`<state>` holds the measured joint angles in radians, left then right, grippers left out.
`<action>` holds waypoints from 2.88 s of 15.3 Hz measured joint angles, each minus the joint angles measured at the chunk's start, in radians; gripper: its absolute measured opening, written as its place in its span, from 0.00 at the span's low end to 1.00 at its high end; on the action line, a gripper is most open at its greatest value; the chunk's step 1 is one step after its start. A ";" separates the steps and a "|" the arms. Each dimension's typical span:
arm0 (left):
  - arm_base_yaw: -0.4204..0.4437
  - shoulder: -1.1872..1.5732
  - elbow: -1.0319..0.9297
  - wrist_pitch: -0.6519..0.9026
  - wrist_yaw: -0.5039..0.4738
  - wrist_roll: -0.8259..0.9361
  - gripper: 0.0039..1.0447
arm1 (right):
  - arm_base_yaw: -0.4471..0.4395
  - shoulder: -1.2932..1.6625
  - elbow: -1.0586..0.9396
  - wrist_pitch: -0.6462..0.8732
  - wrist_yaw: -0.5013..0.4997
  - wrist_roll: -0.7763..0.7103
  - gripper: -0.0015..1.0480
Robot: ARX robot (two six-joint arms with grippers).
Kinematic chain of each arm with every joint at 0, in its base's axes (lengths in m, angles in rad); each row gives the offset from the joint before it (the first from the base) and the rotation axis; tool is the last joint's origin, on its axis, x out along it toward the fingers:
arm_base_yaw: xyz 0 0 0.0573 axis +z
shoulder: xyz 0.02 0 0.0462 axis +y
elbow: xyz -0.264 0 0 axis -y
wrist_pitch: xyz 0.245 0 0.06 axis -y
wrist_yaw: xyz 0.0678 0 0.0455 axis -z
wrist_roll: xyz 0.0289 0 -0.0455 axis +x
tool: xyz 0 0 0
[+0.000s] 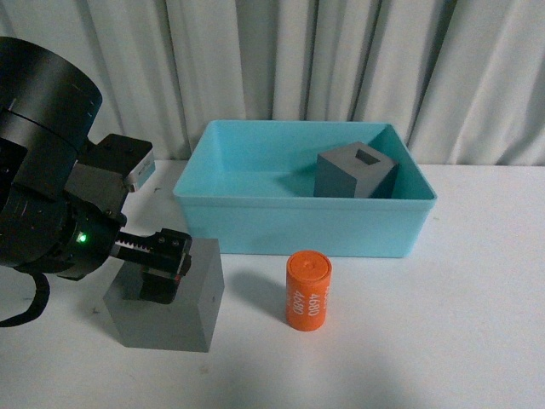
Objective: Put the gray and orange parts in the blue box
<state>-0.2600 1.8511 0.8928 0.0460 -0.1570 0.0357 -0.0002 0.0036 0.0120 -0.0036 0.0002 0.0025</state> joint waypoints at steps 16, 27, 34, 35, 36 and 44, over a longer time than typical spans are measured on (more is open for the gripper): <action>0.021 -0.069 0.071 -0.171 0.087 0.048 0.18 | 0.000 0.000 0.000 0.000 0.000 0.000 0.94; 0.070 -0.126 0.235 -0.348 0.162 0.042 0.18 | 0.000 0.000 0.000 0.000 0.000 0.000 0.94; -0.006 -0.064 0.573 -0.489 0.169 -0.048 0.18 | 0.000 0.000 0.000 0.000 0.000 0.000 0.94; -0.041 -0.023 0.627 -0.505 0.159 -0.076 0.18 | 0.000 0.000 0.000 0.000 0.000 0.000 0.94; -0.074 0.023 0.676 -0.519 0.151 -0.101 0.18 | 0.000 0.000 0.000 0.000 0.000 0.000 0.94; -0.155 0.355 1.134 -0.643 0.053 -0.186 0.18 | 0.000 0.000 0.000 0.000 0.000 0.000 0.94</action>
<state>-0.4152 2.2063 2.0270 -0.5972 -0.1043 -0.1505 -0.0002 0.0036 0.0120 -0.0036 0.0002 0.0025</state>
